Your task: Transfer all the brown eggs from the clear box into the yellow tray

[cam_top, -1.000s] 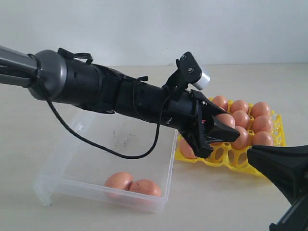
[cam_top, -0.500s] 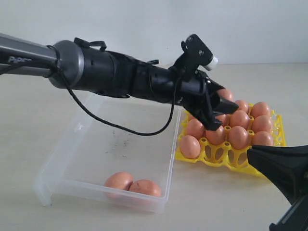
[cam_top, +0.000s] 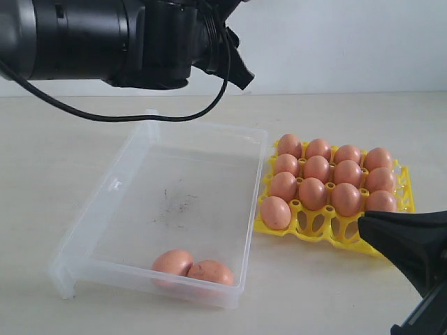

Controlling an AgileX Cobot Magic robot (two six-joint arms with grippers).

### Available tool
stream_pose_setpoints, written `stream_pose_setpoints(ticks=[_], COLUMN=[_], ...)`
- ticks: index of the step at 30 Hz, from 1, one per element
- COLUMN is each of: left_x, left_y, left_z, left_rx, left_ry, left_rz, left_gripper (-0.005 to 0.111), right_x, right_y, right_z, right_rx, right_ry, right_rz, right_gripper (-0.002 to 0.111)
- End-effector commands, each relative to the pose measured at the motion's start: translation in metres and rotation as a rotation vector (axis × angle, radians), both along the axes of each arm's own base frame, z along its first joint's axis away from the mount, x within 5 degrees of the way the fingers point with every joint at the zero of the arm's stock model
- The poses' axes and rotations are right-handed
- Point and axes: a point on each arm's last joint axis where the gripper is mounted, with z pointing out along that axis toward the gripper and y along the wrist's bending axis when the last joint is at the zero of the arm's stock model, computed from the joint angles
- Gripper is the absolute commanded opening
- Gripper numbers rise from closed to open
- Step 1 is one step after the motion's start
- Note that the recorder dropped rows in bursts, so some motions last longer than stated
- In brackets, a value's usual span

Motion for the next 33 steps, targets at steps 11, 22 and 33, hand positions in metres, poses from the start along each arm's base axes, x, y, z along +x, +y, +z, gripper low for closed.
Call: stream_pose_setpoints(ticks=[11, 22, 33], left_x=[-0.037, -0.05, -0.109], left_y=[0.039, 0.009, -0.054], left_z=[-0.061, -0.058, -0.04], left_rx=[0.38, 0.082, -0.23], left_ry=[0.031, 0.198, 0.35], left_rz=[0.233, -0.128, -0.979], left_gripper=[0.004, 0.004, 0.004], right_x=[-0.001, -0.001, -0.001], right_y=[0.0, 0.0, 0.0], right_z=[-0.001, -0.001, -0.001], right_rx=[0.0, 0.0, 0.0], right_ry=[-0.001, -0.001, -0.001], right_rz=[0.005, 0.005, 0.005], right_gripper=[0.0, 0.0, 0.0])
